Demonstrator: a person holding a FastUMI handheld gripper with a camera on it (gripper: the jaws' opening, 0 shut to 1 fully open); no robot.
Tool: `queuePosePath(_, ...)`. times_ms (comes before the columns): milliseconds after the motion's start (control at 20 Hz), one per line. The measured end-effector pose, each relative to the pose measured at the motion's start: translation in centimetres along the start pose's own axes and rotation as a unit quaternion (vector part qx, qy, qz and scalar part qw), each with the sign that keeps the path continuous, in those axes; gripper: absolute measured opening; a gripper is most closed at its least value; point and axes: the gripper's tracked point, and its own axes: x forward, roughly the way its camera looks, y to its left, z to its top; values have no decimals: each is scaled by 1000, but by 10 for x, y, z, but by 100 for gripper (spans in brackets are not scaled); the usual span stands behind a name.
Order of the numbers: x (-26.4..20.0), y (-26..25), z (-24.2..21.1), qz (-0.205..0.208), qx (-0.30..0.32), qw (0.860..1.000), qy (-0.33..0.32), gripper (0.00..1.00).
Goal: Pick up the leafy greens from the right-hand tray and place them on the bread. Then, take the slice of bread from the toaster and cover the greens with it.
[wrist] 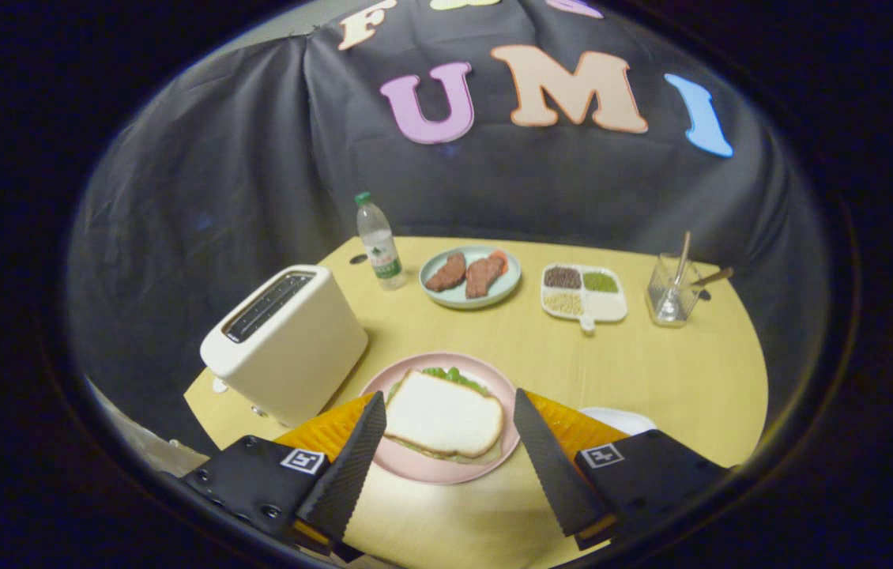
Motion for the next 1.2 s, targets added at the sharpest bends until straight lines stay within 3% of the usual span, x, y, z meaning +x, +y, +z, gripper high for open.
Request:
queuePosePath(200,-39,10,49,-25,-43,994,-99,100)
queuePosePath(450,-69,18,76,-57,-61,981,-176,100)
queuePosePath(750,-91,22,87,-76,-24,970,-230,100)
queuePosePath(1000,-109,15,107,-100,-27,958,-266,100)
queuePosePath(1200,-112,15,108,-105,-28,957,-271,100)
